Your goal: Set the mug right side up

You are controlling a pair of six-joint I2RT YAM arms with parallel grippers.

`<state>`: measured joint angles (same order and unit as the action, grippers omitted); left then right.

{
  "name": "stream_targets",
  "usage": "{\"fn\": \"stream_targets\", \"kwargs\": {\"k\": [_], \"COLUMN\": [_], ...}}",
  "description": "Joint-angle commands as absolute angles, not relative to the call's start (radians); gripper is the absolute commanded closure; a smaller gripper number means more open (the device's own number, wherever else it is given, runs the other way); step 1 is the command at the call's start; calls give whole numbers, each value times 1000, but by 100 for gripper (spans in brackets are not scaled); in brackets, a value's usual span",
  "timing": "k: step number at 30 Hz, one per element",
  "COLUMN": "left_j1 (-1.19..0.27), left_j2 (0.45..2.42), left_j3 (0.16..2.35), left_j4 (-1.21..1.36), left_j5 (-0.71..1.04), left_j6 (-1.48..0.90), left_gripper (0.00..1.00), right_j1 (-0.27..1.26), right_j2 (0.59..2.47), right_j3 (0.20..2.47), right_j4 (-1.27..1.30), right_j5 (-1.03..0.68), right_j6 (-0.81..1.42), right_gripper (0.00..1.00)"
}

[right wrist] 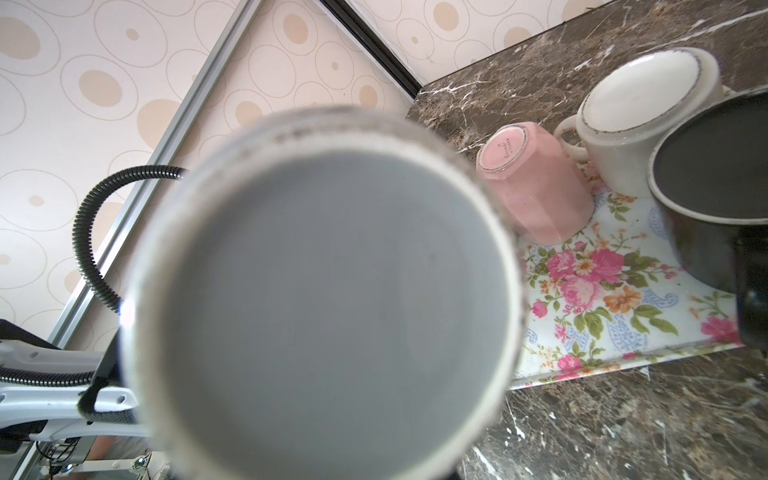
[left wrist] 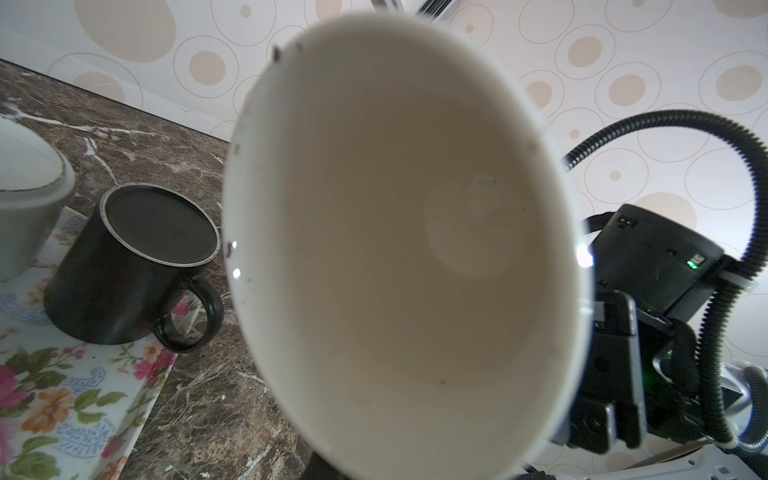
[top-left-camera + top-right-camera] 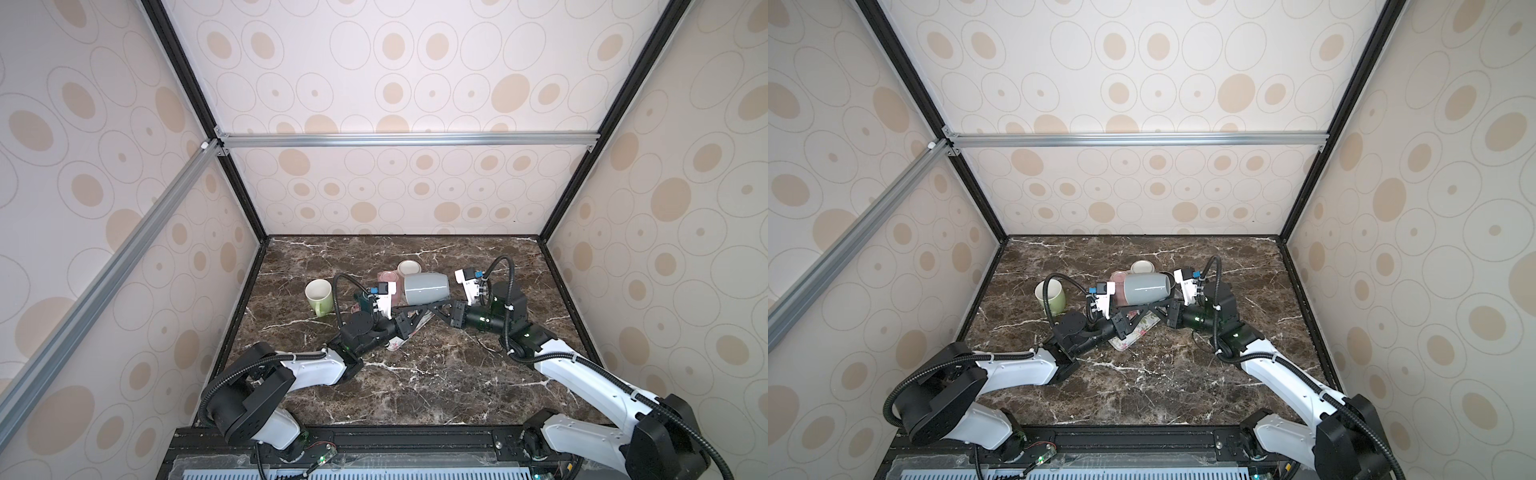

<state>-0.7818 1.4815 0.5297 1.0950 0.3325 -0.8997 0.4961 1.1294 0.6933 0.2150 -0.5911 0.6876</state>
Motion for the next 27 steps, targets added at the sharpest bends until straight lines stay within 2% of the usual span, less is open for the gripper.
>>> {"fn": "stream_targets", "kwargs": {"k": [1, 7, 11, 14, 19, 24, 27], "left_j1": [-802, -804, -801, -802, -802, -802, -802], "left_j2": [1439, 1464, 1453, 1450, 1475, 1504, 1501], "left_j3": [573, 590, 570, 580, 608, 617, 631], "left_j4": [1204, 1221, 1174, 1108, 1016, 944, 869], "left_j5": [392, 453, 373, 339, 323, 293, 257], "left_j6": [-864, -876, -869, -848, -823, -812, -789], "left_gripper": [100, 100, 100, 100, 100, 100, 100], "right_j1": [511, 511, 511, 511, 507, 494, 483], "right_j2": [1144, 1140, 1136, 1141, 1152, 1148, 1131], "right_j3": [676, 680, 678, 677, 681, 681, 681], "right_j4": [179, 185, 186, 184, 188, 180, 146], "right_j5": [-626, -634, -615, -611, -595, -571, -534], "right_j6": [663, 659, 657, 653, 656, 658, 641], "right_gripper": [100, 99, 89, 77, 52, 37, 32]}}
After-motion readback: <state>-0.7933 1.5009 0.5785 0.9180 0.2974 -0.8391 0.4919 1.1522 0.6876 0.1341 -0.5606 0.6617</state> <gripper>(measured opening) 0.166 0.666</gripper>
